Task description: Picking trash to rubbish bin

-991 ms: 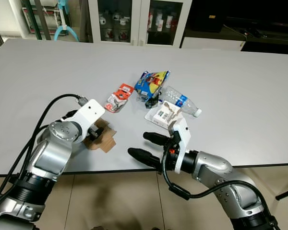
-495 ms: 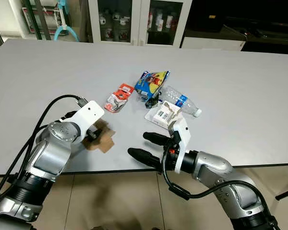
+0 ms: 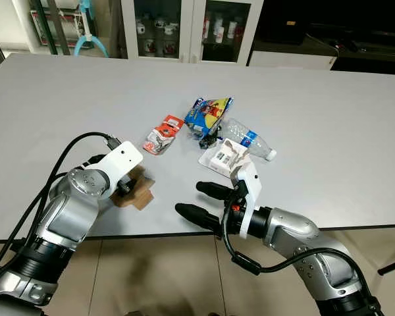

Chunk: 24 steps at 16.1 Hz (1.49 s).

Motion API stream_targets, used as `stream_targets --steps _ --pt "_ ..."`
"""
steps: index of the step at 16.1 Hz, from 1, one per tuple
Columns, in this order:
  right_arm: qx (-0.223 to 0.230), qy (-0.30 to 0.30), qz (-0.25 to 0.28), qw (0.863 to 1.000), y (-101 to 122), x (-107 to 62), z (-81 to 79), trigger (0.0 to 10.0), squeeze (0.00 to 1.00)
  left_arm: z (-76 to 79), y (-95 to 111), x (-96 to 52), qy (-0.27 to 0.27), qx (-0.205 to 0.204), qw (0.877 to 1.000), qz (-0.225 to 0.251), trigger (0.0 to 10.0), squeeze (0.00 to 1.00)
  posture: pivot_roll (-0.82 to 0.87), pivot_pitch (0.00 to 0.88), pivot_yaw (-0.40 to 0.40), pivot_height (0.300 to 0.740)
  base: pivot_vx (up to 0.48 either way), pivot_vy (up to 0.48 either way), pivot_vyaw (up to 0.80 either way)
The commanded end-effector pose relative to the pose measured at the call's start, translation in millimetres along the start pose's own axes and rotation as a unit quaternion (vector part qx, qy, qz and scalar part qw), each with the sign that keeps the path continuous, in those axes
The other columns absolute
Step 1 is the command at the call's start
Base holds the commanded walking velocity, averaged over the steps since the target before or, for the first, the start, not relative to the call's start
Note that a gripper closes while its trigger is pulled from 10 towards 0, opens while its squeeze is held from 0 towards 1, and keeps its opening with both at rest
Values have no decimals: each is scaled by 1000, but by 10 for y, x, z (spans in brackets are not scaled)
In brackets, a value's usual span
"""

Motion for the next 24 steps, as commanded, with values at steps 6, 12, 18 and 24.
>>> stream_targets --steps 6,12,18,24 --pt "-3 7 -5 1000 7 -2 -13 10000 0 48 -14 18 -6 5 1000 -8 0 0 -41 65 -87 740 0 0 0" --pt "-1 9 -4 1000 1 -2 -18 10000 0 46 -11 16 -3 7 1000 -9 4275 0 -42 65 -86 740 0 0 0" --pt "-1 8 -3 1000 8 -9 -12 10000 0 -33 -37 6 22 35 999 -29 10000 0 -42 65 -86 740 0 0 0" --pt "-1 7 -3 1000 2 -12 -8 10000 0 -145 -99 -13 58 101 991 -64 10000 0 -42 64 -86 740 0 0 0"
Point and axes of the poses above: a point about 5 cm out from each wrist's last joint towards the gripper, its own x axis pointing out of the wrist towards the gripper, its own y axis along the axis of the wrist's last joint, z = x × y, the point moved 1 cm from there along x, pointing out of the wrist towards the gripper, and after that the axes turned 14 degrees about x, right-handed, at the moved point
